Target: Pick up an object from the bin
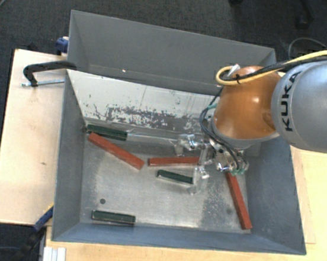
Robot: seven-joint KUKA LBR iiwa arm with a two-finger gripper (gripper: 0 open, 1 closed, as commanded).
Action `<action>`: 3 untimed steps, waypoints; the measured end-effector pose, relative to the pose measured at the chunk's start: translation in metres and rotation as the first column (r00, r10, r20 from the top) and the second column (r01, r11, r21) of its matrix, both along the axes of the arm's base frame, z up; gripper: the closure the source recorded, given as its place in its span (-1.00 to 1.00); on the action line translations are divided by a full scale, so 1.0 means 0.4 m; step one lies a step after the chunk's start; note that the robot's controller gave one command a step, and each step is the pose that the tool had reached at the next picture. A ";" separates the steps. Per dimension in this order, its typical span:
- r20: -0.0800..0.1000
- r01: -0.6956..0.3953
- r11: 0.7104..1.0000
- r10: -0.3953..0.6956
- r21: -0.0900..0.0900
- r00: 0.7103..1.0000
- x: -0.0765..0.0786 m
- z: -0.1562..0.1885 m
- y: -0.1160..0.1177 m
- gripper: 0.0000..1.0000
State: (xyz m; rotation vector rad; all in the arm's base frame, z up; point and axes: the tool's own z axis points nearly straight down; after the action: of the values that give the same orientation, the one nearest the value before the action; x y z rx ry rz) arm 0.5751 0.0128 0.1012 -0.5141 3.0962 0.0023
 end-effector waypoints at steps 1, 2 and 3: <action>-0.001 0.126 0.992 -0.126 0.000 0.992 -0.017 -0.076 -0.011 -1.00; 0.002 0.126 0.992 -0.126 0.001 0.992 -0.013 -0.072 -0.008 -1.00; 0.004 0.127 0.992 -0.127 0.002 0.992 -0.011 -0.068 -0.006 1.00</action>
Offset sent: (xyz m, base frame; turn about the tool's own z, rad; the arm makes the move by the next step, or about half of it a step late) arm -0.0080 -0.0052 -0.0312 0.1261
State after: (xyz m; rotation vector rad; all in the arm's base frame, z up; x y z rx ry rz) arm 0.5707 0.0103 0.0739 -0.3164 3.1184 0.0041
